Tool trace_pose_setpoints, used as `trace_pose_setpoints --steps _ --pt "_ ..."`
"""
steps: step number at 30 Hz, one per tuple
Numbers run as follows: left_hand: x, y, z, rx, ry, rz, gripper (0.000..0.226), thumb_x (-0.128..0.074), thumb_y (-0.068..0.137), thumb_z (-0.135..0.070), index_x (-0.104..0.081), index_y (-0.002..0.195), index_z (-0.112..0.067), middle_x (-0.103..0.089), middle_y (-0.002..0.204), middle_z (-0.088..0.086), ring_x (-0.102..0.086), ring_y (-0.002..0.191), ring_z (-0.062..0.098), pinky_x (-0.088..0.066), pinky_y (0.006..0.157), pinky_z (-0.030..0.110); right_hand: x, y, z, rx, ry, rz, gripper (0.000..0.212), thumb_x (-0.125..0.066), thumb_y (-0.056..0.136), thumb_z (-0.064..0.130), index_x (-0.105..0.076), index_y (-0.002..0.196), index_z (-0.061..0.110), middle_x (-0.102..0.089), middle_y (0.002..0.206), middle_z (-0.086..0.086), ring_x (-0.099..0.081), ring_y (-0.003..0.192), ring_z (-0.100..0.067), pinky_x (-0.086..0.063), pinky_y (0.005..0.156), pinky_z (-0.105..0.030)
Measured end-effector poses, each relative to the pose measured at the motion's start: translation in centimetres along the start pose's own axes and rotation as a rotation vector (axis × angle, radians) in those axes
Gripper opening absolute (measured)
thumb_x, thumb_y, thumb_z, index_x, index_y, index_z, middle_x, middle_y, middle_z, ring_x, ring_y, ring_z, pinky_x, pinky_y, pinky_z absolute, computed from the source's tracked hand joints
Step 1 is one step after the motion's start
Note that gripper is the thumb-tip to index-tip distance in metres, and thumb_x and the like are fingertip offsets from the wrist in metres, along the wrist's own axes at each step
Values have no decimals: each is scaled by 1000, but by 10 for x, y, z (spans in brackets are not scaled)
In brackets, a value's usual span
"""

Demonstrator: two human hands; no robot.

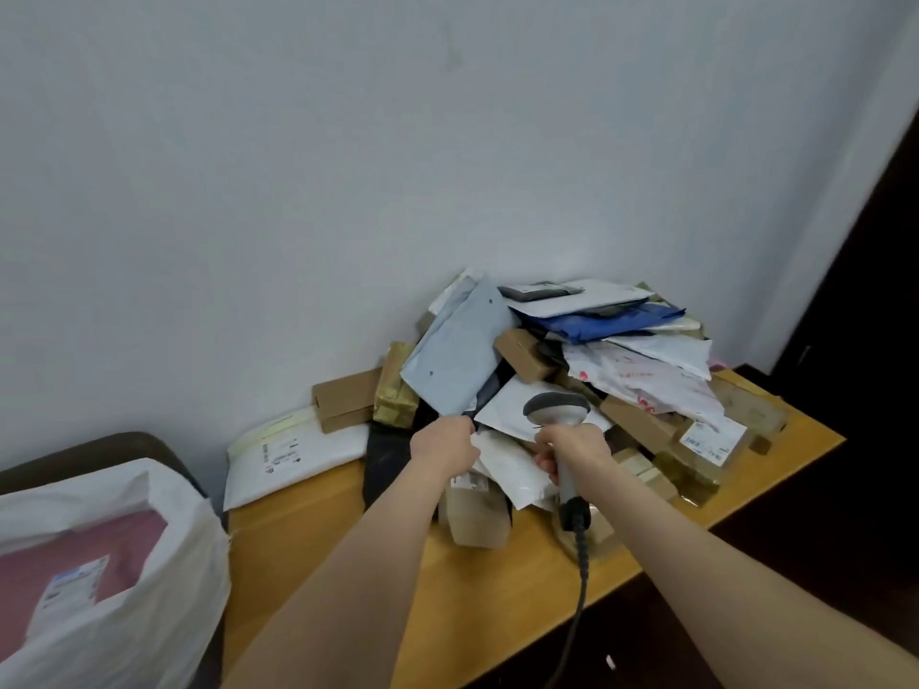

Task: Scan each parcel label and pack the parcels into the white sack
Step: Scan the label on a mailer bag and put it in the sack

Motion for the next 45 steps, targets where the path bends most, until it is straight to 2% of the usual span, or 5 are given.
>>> trace_pose_setpoints --steps 21,30,37,42,45 --pt "38 224 41 350 -150 -220 80 -62 88 -44 -21 147 -10 -37 144 16 -35 134 31 -34 104 41 -23 205 115 20 101 79 12 -61 84 3 -60 75 -6 -59 45 -9 -47 33 -15 -40 39 -23" --pt "30 232 51 414 -346 -38 18 -65 85 -24 -68 102 -19 -66 103 3 -62 99 22 -51 87 33 -30 233 127 9 156 152 8 -62 82 2 -61 75 -2 -58 45 -8 -48 34 -14 -42 39 -24" --pt "-6 221 29 556 -620 -34 72 -70 84 -31 -34 140 -3 -51 132 11 -52 118 26 -39 80 26 -17 234 125 -6 157 230 6 -64 82 2 -61 77 1 -59 46 -8 -50 35 -14 -41 38 -22" --pt "-8 210 16 528 -473 -103 8 -61 83 -18 -60 80 -11 -62 81 4 -61 83 24 -37 56 26 -7 237 118 -44 147 241 7 -66 84 5 -62 80 1 -61 53 -9 -51 36 -13 -42 39 -22" --pt "16 199 6 537 -351 -252 11 -55 86 -20 -60 78 -15 -61 82 5 -62 76 25 -40 57 26 -2 231 121 -32 161 253 10 -66 85 7 -62 78 1 -62 54 -8 -53 36 -12 -44 40 -22"
Point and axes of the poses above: each hand's wrist, its own y-axis towards the middle knuckle, its own x-axis out of the back of the hand, z = x × y, the point moved 1 cm from there along y, towards the middle knuckle
